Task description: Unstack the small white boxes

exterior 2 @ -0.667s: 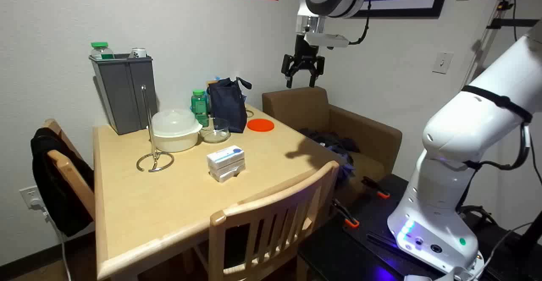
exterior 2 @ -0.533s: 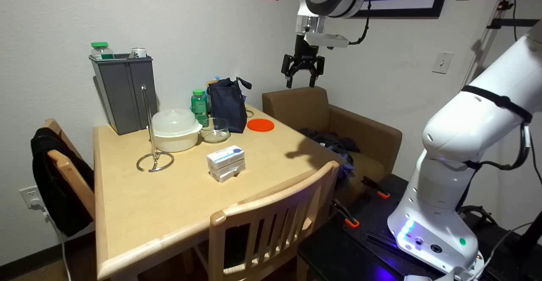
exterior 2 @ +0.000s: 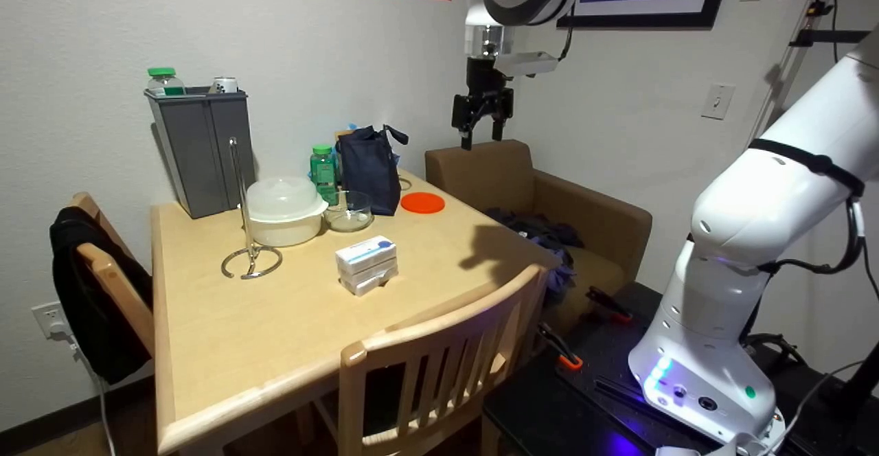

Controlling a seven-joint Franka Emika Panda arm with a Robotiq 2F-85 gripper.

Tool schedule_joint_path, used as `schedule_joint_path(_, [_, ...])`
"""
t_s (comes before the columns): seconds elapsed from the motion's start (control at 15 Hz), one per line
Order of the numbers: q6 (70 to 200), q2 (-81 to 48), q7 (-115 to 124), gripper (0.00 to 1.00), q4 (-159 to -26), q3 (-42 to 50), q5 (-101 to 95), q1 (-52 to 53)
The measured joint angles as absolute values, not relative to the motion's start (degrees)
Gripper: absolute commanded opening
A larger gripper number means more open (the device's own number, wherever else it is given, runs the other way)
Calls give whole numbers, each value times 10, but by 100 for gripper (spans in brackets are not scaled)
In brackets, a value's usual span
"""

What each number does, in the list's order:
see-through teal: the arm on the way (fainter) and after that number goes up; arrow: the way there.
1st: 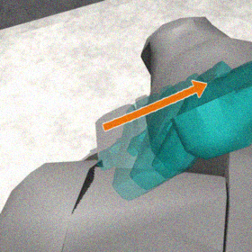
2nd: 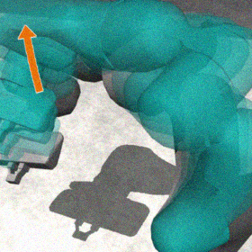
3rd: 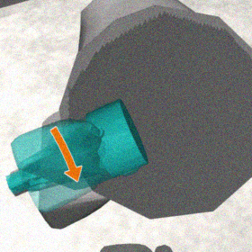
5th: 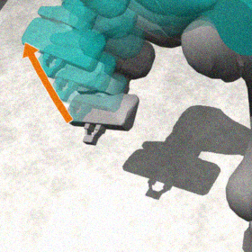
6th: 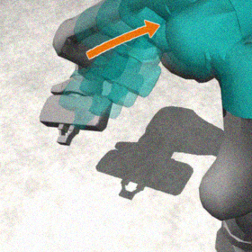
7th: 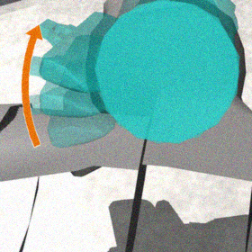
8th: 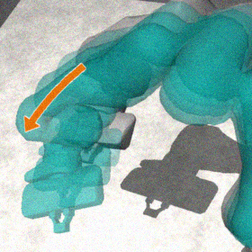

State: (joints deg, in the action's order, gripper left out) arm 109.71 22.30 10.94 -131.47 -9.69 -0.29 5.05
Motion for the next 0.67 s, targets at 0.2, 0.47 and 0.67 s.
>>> schedule_joint_path(0.2, [1090,203,131,100,-1285,-118,-21,57])
schedule_joint_path(0.47, [1090,168,264,100,-1238,-132,-21,57])
schedule_joint_path(0.67, [1090,140,357,100,-1207,-133,-21,55])
